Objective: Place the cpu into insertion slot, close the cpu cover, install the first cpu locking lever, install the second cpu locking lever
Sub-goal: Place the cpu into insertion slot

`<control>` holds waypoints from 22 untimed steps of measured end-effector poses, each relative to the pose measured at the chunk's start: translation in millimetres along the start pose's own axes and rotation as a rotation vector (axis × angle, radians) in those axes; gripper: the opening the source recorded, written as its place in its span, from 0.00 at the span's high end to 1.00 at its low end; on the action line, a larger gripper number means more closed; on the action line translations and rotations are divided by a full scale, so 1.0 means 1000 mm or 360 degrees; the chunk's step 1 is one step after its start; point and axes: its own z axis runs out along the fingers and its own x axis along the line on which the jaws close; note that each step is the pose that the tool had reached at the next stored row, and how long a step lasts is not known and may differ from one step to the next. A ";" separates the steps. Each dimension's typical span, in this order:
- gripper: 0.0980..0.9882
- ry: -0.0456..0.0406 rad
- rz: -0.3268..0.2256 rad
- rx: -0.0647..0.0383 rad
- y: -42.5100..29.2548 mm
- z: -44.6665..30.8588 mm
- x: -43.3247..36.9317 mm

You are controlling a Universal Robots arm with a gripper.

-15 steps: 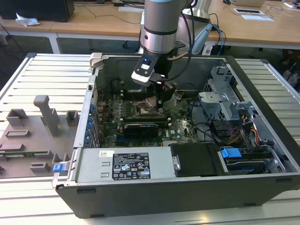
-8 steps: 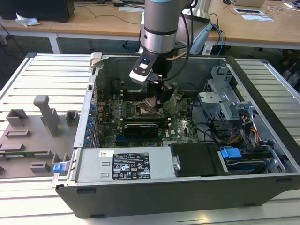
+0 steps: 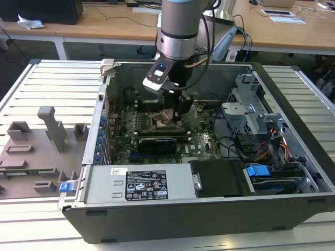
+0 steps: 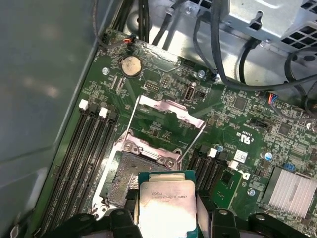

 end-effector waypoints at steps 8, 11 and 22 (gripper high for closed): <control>0.50 -0.0009 0.0119 0.0009 0.0000 0.0001 0.0000; 0.50 -0.0013 0.0159 0.0013 0.0000 0.0002 0.0000; 0.50 -0.0009 0.0552 0.0034 0.0000 0.0014 0.0000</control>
